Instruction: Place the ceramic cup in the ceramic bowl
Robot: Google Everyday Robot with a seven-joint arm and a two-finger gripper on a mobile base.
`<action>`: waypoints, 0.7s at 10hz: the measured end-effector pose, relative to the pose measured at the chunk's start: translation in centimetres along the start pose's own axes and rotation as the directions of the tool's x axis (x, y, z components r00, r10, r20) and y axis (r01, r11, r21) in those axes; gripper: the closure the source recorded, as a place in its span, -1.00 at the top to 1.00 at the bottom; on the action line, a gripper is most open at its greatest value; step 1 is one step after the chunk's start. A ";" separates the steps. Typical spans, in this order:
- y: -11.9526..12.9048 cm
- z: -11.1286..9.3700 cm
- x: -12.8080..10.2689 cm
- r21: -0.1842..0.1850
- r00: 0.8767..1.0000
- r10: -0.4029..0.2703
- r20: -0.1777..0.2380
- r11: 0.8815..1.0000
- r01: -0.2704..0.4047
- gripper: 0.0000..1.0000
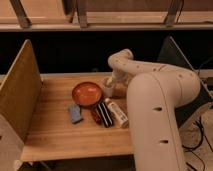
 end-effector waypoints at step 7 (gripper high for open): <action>-3.1 -4.3 0.1 0.047 0.989 -0.139 0.042 0.989 0.137 -0.98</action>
